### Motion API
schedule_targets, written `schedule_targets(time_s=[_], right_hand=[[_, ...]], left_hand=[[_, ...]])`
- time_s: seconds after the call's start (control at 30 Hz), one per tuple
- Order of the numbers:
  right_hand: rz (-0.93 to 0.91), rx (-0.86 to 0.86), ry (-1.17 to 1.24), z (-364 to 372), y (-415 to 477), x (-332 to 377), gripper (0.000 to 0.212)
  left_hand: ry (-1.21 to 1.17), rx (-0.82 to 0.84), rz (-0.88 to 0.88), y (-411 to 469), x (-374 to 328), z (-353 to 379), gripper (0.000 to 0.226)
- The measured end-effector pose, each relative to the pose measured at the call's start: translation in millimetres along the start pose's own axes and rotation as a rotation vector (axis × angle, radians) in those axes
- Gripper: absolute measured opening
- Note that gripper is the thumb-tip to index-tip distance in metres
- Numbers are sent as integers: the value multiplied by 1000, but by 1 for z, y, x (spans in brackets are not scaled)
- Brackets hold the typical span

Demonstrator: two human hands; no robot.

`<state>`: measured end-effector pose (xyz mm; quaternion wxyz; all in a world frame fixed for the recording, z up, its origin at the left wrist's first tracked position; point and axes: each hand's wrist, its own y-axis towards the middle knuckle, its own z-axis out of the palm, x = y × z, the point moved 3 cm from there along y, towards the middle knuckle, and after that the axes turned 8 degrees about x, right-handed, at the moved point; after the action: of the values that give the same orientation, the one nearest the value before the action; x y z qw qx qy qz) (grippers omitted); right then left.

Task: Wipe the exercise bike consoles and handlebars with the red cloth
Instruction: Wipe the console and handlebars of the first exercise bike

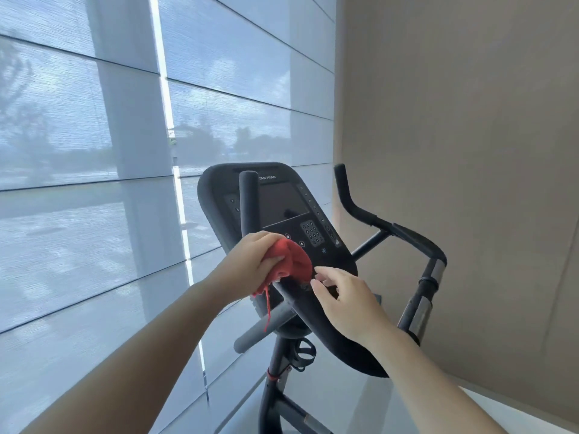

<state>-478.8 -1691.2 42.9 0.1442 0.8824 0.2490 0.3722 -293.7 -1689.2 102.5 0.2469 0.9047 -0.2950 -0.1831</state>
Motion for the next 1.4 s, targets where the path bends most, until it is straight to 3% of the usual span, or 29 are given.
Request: schedule_targets(time_s=[0.17,0.2,0.27,0.33,0.37,0.6,0.77,0.9,1.1,1.27,1.4], right_hand=[[76,-11,-56,14,12,7,40],[97,-18,-63,16,13,7,40],[139,-59,-75,19,15,6,39],[182,-106,-85,20,17,4,38],[199,-117,-88,22,17,4,38],[267,-145,-160,28,11,6,34],[291,-182,-154,30,-1,5,31],[307,-184,-141,28,0,7,30],[300,-171,-118,27,-1,7,27],[292,-182,-126,26,-3,8,27],[279,-163,-125,27,-4,5,27]], left_hand=[[34,-151,130,13,18,-32,20],[90,-94,161,14,23,-30,24],[231,176,193,14,33,-14,34],[287,444,128,8,46,8,41],[278,481,102,5,51,14,42],[330,416,183,3,56,17,35],[310,323,268,-6,56,17,44],[276,293,280,9,50,20,64],[249,184,283,26,49,35,61],[279,246,331,14,49,32,56],[328,411,425,12,67,22,49]])
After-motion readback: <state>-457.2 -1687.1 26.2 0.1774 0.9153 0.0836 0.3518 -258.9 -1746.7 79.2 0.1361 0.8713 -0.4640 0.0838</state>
